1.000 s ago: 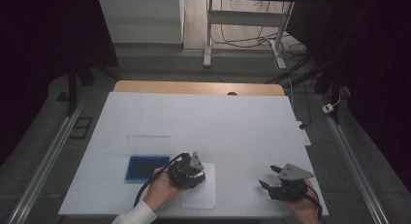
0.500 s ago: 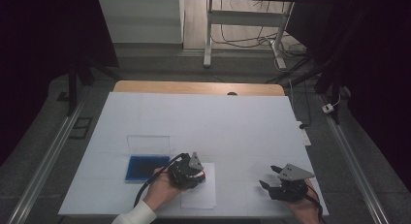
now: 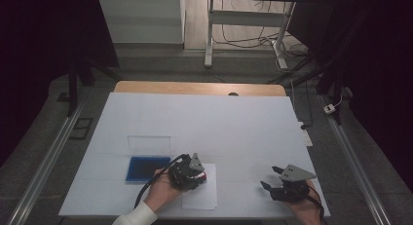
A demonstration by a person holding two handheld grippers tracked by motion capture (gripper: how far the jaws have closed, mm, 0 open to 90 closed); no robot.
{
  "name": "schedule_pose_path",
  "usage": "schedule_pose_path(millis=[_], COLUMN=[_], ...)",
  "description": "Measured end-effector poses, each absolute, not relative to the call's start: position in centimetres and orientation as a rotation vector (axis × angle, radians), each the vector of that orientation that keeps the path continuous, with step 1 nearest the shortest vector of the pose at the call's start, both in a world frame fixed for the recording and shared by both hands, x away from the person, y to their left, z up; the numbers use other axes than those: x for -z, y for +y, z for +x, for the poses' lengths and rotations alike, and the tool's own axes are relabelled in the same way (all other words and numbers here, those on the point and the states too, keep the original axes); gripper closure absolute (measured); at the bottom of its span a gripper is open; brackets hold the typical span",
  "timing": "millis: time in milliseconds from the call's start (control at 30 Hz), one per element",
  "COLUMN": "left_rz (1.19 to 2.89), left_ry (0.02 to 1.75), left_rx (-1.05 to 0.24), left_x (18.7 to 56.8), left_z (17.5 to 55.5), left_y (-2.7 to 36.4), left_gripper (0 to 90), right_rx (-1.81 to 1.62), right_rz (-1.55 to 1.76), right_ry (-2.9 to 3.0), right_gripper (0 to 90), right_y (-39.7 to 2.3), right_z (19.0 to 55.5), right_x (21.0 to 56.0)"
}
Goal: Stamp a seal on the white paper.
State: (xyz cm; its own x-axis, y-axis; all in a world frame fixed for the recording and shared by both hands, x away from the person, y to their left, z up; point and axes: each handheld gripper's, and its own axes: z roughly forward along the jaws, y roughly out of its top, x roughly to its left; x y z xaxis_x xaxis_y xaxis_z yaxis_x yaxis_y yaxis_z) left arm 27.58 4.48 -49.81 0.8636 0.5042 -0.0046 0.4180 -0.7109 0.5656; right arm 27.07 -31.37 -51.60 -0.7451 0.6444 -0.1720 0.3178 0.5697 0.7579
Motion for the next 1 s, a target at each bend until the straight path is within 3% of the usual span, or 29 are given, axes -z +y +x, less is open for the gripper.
schedule_pose_path(millis=[433,1000], left_rz=[2.434,2.203], left_ry=[0.68,0.701], left_rx=[-0.204,-0.177], left_x=[49.3,45.3], left_z=[27.7,27.5], left_y=[5.0,8.6], left_gripper=[70.0,69.7], right_rx=[-1.023,-1.017], right_rz=[0.779,0.783], right_ry=[2.368,2.37], right_gripper=[29.8,29.8], right_y=[-31.6,-31.7], right_z=[27.0,27.1], right_x=[51.5,51.6])
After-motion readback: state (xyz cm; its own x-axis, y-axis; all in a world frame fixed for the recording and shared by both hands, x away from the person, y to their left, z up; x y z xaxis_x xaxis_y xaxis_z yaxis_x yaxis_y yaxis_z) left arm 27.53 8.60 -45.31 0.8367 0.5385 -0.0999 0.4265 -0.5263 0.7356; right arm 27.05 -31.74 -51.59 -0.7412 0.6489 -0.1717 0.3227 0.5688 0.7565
